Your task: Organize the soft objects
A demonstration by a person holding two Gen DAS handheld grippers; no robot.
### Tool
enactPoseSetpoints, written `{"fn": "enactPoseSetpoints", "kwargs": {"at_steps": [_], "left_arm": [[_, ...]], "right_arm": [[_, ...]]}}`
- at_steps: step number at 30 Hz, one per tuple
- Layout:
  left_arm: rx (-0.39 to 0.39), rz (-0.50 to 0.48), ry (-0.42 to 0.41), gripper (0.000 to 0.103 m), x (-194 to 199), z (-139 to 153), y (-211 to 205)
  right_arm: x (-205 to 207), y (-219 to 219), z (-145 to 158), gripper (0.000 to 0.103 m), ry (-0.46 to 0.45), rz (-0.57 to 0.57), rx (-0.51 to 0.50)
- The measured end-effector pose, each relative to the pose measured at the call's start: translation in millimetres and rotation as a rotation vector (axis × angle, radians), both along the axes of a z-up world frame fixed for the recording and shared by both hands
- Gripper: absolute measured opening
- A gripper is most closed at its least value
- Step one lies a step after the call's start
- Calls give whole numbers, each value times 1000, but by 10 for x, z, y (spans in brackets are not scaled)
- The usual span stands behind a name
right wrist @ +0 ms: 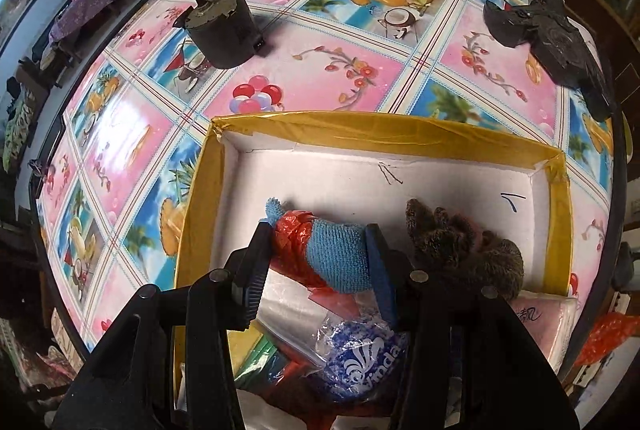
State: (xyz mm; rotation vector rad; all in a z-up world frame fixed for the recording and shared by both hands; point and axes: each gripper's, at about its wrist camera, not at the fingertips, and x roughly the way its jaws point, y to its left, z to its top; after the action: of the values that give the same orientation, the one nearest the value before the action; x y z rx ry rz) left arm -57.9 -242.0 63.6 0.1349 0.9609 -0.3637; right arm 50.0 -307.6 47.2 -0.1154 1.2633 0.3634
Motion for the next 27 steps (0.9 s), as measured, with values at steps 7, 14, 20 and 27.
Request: {"fn": "enactPoseSetpoints", "kwargs": {"at_steps": [7, 14, 20, 27], "left_arm": [[-4, -5, 18, 26, 74, 17, 4], [-75, 28, 8, 60, 98, 174, 92], [-86, 32, -11, 61, 28, 315, 102], [-112, 39, -47, 63, -222, 492, 168]], "right_arm": [[17, -95, 9, 47, 11, -35, 14], [-61, -249, 189, 57, -25, -49, 34], [-179, -450, 462, 68, -69, -78, 67], [-549, -684, 747, 68, -127, -110, 91]]}}
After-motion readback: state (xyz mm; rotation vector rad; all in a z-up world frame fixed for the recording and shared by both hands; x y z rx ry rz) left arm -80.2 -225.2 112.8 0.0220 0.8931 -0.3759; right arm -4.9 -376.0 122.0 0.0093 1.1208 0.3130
